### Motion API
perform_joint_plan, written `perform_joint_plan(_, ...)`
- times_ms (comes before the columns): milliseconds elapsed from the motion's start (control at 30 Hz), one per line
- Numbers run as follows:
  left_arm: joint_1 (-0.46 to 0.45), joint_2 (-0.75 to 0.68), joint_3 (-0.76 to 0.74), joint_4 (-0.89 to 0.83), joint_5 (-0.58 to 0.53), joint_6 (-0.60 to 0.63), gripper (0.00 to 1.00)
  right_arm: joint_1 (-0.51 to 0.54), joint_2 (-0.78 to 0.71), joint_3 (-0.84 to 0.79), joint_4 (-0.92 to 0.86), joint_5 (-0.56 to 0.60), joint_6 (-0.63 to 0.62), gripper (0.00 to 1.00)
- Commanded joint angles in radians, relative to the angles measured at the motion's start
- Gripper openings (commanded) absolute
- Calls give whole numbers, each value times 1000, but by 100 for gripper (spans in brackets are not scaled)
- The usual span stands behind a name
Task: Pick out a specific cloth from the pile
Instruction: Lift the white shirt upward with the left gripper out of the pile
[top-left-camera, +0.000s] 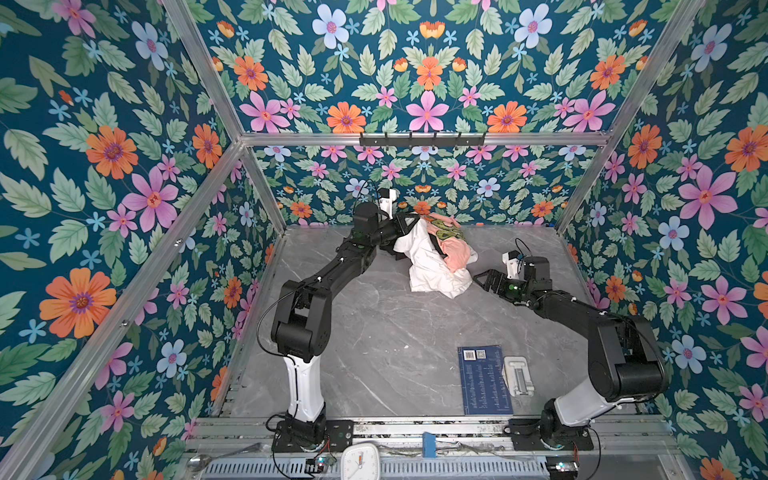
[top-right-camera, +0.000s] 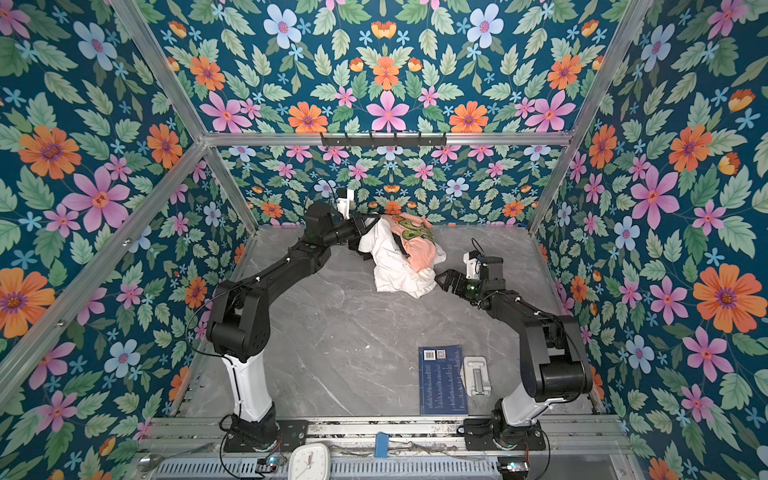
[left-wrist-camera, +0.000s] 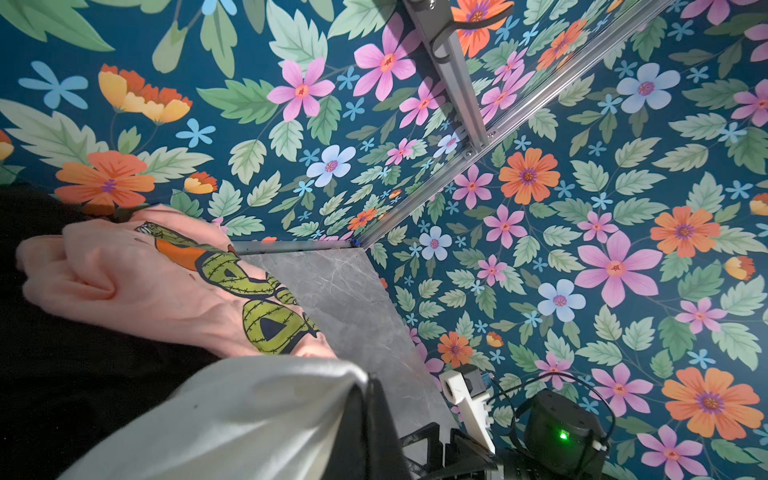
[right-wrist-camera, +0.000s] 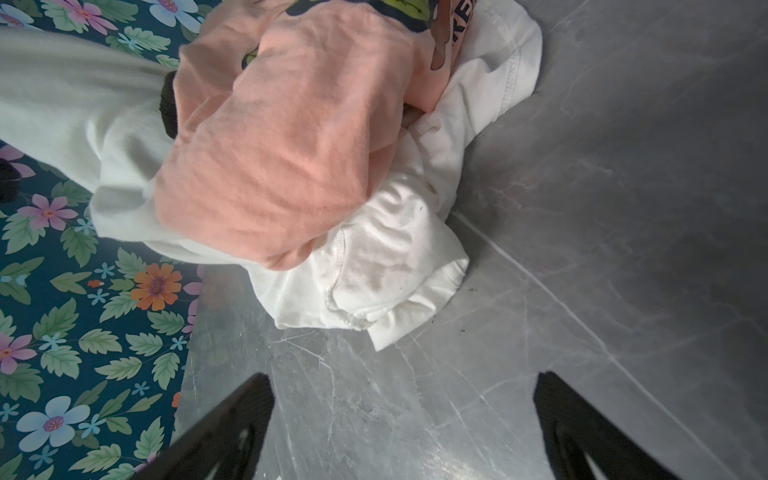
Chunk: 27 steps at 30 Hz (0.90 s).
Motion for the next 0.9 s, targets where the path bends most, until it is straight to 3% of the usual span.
perform_joint_plan(0,0,-21,7,99,17,-6,0,1,-9,3,-5,9,-16,99)
perform_joint_plan(867,-1,-93,3,123,4,-16,0,3,-16,-2,-4,15,-18,99)
